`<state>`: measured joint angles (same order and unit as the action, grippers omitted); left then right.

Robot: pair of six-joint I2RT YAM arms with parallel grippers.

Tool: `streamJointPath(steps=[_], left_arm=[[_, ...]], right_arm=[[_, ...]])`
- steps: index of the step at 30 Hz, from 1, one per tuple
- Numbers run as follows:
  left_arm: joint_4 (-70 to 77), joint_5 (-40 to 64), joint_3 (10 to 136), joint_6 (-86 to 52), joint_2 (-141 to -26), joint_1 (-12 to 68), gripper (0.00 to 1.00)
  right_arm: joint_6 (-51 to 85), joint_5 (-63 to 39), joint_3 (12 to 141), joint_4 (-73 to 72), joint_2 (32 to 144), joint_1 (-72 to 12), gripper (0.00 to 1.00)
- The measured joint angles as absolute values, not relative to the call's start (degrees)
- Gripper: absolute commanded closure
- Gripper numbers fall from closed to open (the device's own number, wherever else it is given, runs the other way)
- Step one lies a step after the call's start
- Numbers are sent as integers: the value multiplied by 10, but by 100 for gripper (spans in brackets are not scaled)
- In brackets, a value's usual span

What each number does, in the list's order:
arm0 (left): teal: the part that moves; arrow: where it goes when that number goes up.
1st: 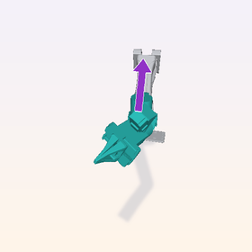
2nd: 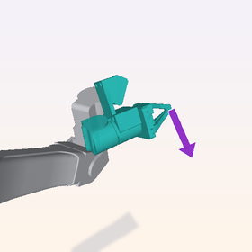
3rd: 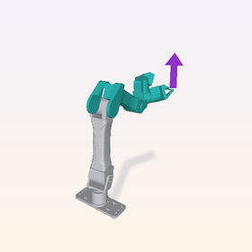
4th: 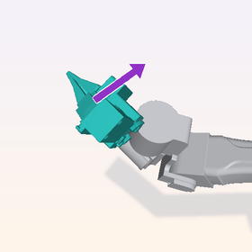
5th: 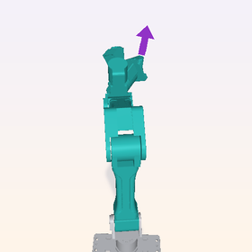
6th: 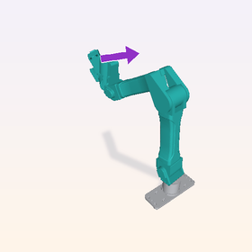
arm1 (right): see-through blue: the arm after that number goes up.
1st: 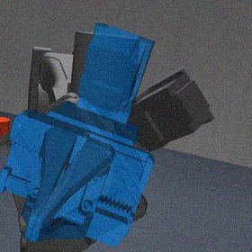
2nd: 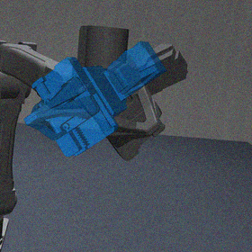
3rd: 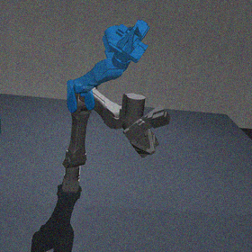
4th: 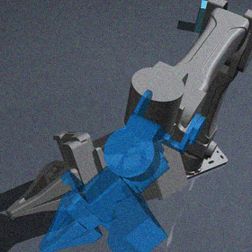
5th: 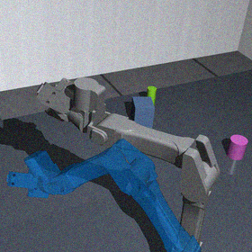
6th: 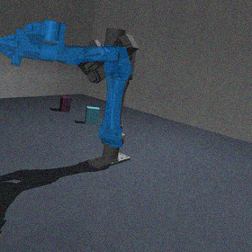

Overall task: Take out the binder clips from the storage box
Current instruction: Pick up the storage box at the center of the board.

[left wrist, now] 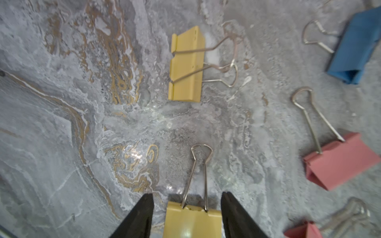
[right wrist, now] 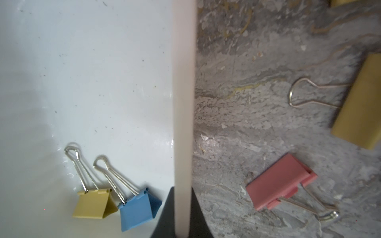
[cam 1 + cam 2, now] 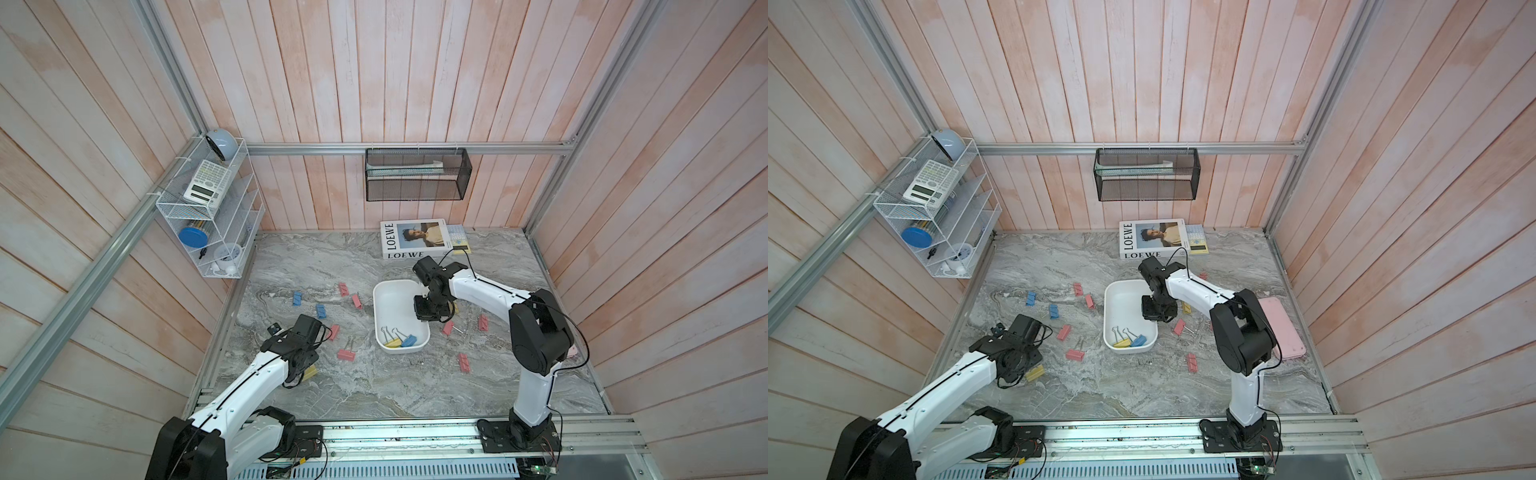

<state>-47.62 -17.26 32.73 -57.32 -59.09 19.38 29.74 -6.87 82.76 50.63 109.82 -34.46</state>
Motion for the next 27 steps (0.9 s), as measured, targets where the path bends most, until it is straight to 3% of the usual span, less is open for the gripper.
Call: streamJointPath(steps=[14,27], left_arm=[[-462,-164,349,-565,-542,194,37],[-437,-135,347,-542,-545,194,33]], right_arm=[[236,-181,976,762,1150,-310,100],[222,-199,978,832,1155,-305,100]])
